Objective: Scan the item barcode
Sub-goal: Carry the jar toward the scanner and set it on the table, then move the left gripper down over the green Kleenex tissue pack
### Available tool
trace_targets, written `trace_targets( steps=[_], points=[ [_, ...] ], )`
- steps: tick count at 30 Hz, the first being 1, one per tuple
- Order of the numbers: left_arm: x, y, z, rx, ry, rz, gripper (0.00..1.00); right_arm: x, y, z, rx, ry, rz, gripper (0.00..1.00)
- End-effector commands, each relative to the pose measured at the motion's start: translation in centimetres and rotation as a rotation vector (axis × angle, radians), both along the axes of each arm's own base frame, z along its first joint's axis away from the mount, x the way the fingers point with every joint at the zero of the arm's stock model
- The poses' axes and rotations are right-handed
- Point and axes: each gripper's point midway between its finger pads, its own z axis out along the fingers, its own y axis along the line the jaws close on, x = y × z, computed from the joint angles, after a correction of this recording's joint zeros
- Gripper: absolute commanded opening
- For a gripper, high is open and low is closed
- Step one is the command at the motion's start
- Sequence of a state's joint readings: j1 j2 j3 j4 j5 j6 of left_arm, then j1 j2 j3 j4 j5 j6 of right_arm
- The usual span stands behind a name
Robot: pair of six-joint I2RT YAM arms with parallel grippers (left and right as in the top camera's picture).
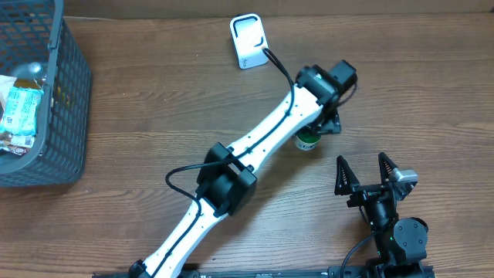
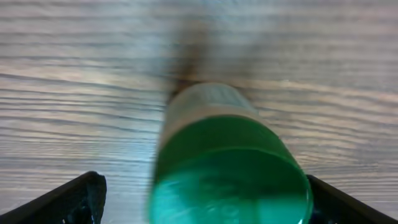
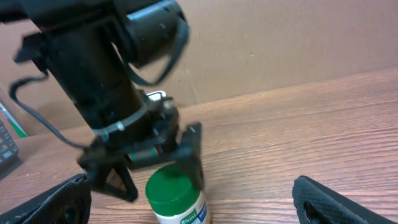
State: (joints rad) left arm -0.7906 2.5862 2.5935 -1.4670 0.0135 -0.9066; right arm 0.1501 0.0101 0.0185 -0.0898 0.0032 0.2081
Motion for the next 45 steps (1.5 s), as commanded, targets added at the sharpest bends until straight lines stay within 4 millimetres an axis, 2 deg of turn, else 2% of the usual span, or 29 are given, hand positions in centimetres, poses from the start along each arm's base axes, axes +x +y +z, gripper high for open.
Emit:
trace_targets(
  steps=[1,4,5,7,9,14,18,20,24,25,27,28,33,37,41,43,45],
  points=[
    [2.6,2.0,9.7,-0.143,-0.142,0.038,1.0,0.0,0.0,-0.2,-0.006,-0.003,0.0,1.0],
    [3.7,4.2,15.4,-0.192,-0.269,-0.07,0.99,0.0,0.0,-0.2,-0.006,-0.003,0.0,1.0],
    [3.9,4.9,16.8,-0.195,-0.306,-0.119,0.99,0.0,0.0,-0.2,-0.006,-0.003,0.0,1.0],
    [4.0,6.5,19.0,-0.173,-0.37,-0.245,1.0,0.0,0.0,-0.2,-0.006,-0.003,0.0,1.0],
    [3.2,8.0,20.1,-0.163,-0.366,-0.289,1.0,0.0,0.0,-0.2,-0.006,-0.003,0.0,1.0],
    [1.0,10.4,18.8,-0.097,-0.244,-0.268,0.99,0.0,0.0,-0.2,-0.006,-0.003,0.0,1.0],
    [0.5,10.2,17.9,-0.1,-0.203,-0.267,0.94,0.0,0.0,-0.2,-0.006,-0.003,0.0,1.0],
    [0.2,10.1,17.2,-0.1,-0.176,-0.287,0.87,0.0,0.0,-0.2,-0.006,-0.003,0.0,1.0],
    [-0.2,10.0,16.4,-0.112,-0.139,-0.316,0.85,0.0,0.0,-0.2,-0.006,-0.003,0.0,1.0],
    [-0.6,9.5,16.4,-0.139,-0.12,-0.33,0.86,0.0,0.0,-0.2,-0.006,-0.003,0.0,1.0],
    [-1.8,8.1,16.4,-0.223,-0.079,-0.416,0.94,0.0,0.0,-0.2,-0.006,-0.003,0.0,1.0],
    [-2.2,7.8,16.2,-0.238,-0.065,-0.434,0.94,0.0,0.0,-0.2,-0.006,-0.003,0.0,1.0],
    [-3.5,8.7,14.2,-0.195,0.019,-0.43,1.0,0.0,0.0,-0.2,-0.006,-0.003,0.0,1.0],
    [-5.7,11.4,12.5,-0.104,0.101,-0.406,0.99,0.0,0.0,-0.2,-0.006,-0.003,0.0,1.0],
    [-8.4,15.2,11.6,0.022,0.161,-0.285,1.0,0.0,0.0,-0.2,-0.006,-0.003,0.0,1.0],
    [-10.1,18.2,10.8,0.14,0.181,-0.121,1.0,0.0,0.0,-0.2,-0.006,-0.003,0.0,1.0],
    [-11.2,19.9,10.0,0.209,0.196,0.061,1.0,0.0,0.0,-0.2,-0.006,-0.003,0.0,1.0]
  ],
)
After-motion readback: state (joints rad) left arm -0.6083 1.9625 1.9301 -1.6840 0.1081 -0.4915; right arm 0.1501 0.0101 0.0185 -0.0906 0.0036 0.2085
